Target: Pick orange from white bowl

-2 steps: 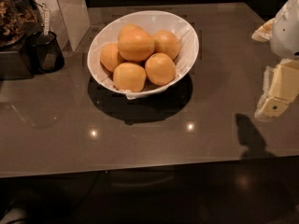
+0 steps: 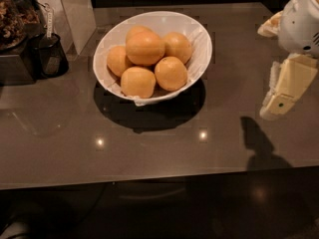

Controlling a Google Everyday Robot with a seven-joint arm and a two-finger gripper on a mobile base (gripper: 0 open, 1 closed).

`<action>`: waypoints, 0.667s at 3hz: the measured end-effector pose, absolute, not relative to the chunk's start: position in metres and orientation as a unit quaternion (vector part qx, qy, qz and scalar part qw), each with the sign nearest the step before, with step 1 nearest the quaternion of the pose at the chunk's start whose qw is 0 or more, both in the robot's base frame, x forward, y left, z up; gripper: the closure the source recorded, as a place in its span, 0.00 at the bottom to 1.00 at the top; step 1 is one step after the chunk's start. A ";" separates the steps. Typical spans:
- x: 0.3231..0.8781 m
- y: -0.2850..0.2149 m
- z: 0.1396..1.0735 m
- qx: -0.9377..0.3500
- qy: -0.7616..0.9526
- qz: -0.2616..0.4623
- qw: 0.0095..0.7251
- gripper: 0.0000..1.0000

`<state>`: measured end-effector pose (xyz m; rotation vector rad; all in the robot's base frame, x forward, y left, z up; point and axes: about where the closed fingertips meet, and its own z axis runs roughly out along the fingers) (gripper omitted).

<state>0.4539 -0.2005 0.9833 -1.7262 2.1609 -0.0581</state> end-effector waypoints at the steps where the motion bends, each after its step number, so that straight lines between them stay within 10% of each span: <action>1: 0.486 -0.172 0.996 -0.632 0.743 -0.001 0.220 0.00; 2: 0.523 -0.135 1.009 -0.654 0.716 0.018 0.243 0.00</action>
Offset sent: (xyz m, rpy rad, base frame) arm 0.1143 0.1108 0.0445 0.1726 -0.0728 0.2444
